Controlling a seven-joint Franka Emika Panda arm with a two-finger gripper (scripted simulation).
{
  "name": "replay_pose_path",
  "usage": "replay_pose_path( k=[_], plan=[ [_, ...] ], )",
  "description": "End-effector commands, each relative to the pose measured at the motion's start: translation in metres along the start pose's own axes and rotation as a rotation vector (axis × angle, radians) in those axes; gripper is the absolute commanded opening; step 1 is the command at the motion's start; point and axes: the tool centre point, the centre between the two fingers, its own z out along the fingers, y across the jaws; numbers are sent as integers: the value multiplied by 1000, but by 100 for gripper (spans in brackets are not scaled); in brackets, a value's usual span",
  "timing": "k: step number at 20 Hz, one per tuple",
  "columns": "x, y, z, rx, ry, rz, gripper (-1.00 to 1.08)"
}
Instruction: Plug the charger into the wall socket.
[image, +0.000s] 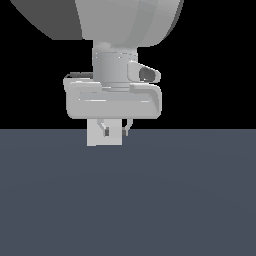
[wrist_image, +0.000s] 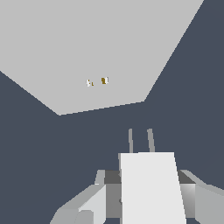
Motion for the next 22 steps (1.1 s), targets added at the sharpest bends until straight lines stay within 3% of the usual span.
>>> replay_pose_path(
  k=[1, 11, 22],
  plan=[
    [2, -5, -3, 19, -1, -47, -100],
    [5, -17, -8, 62, -6, -154, -100],
    [6, -19, -8, 66, -8, -166, -100]
  ],
)
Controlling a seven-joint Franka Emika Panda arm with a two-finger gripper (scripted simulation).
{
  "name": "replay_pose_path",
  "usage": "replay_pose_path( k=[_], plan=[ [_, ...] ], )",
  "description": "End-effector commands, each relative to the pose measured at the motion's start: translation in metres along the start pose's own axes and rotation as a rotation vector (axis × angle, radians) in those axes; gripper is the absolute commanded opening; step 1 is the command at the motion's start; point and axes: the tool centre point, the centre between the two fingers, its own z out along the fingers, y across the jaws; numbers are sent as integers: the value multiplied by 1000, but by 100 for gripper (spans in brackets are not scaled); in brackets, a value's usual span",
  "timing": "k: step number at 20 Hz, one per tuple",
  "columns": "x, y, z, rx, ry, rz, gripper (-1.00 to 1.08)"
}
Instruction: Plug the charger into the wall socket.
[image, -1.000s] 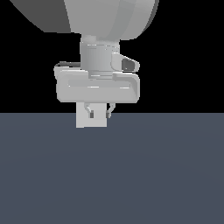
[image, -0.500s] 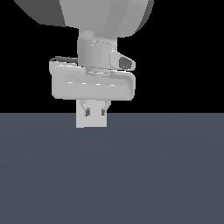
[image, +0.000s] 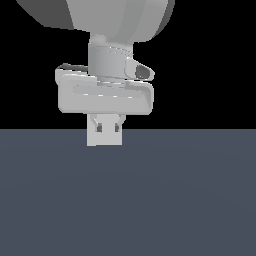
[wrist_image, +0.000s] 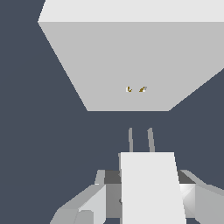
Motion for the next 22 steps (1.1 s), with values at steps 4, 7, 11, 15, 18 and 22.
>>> replay_pose_path(
  k=[4, 7, 11, 15, 18, 22],
  plan=[
    [6, 0, 2, 0, 0, 0, -100],
    [14, 0, 5, 0, 0, 0, -100],
    [29, 0, 11, 0, 0, 0, -100],
    [40, 0, 15, 0, 0, 0, -100],
    [45, 0, 17, 0, 0, 0, -100],
    [47, 0, 18, 0, 0, -1, -100]
  ],
)
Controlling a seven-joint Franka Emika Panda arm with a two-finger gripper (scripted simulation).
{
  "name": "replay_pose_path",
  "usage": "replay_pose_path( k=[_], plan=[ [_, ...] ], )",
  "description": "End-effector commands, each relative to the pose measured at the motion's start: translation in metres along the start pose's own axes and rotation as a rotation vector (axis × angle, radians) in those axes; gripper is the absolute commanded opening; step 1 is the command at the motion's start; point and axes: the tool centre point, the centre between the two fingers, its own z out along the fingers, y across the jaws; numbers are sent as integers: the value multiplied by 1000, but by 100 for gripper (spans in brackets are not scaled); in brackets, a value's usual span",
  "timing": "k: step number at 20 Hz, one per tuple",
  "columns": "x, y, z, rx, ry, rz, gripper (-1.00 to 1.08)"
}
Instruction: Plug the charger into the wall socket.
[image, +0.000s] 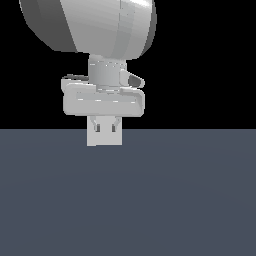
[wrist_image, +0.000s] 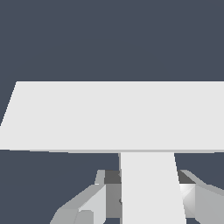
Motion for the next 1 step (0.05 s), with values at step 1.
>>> replay_pose_path(
  k=[1],
  plan=[
    [1, 0, 0, 0, 0, 0, -100]
  ],
)
